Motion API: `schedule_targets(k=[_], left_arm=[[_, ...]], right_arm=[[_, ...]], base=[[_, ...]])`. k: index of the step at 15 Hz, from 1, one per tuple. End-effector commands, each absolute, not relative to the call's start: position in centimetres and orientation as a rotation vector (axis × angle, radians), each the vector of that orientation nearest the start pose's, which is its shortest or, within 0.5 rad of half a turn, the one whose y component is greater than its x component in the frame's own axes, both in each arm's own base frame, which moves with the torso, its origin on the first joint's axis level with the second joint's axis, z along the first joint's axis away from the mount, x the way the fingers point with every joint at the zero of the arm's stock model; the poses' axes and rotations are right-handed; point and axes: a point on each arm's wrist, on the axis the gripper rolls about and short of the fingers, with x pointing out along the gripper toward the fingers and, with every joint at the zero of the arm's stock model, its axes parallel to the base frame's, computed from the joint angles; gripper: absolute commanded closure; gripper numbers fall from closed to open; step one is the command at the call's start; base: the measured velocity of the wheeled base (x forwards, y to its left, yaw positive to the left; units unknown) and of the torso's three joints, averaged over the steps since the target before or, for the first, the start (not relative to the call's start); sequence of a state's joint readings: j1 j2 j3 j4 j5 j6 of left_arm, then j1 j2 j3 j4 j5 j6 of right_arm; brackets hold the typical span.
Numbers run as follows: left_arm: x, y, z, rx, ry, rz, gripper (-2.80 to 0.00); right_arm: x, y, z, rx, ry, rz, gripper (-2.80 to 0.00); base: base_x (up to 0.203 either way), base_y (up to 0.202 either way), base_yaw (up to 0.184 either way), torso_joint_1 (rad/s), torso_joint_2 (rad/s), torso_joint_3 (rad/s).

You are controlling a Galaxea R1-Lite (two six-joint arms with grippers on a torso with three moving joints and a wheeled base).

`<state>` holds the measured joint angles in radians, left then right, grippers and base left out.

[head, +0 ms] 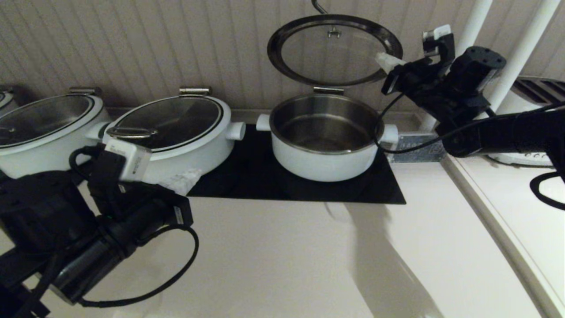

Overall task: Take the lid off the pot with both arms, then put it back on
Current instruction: Open the pot lid completely

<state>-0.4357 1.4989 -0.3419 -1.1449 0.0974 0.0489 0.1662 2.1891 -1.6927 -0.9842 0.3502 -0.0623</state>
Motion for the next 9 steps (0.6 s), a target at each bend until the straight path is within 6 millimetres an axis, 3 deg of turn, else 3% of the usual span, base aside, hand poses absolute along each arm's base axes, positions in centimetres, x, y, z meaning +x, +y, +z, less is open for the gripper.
schedule_targets(k=[1,9], left_arm=[[20.1,-9.1,16.9,0.05,-0.002,-0.338,0.0],[20.0,-9.1,17.0,0.051,-0.007,-0.337,0.0]], right_arm=[[44.3,8.3,26.9,-0.106,-0.491,0.502,0.0],[41.6,7.8,27.7,-0.106,-0.468,0.51,0.0]], base=[[0.0,0.0,0.0,0.0,0.0,0.0],[0.0,0.0,0.0,0.0,0.0,0.0]])
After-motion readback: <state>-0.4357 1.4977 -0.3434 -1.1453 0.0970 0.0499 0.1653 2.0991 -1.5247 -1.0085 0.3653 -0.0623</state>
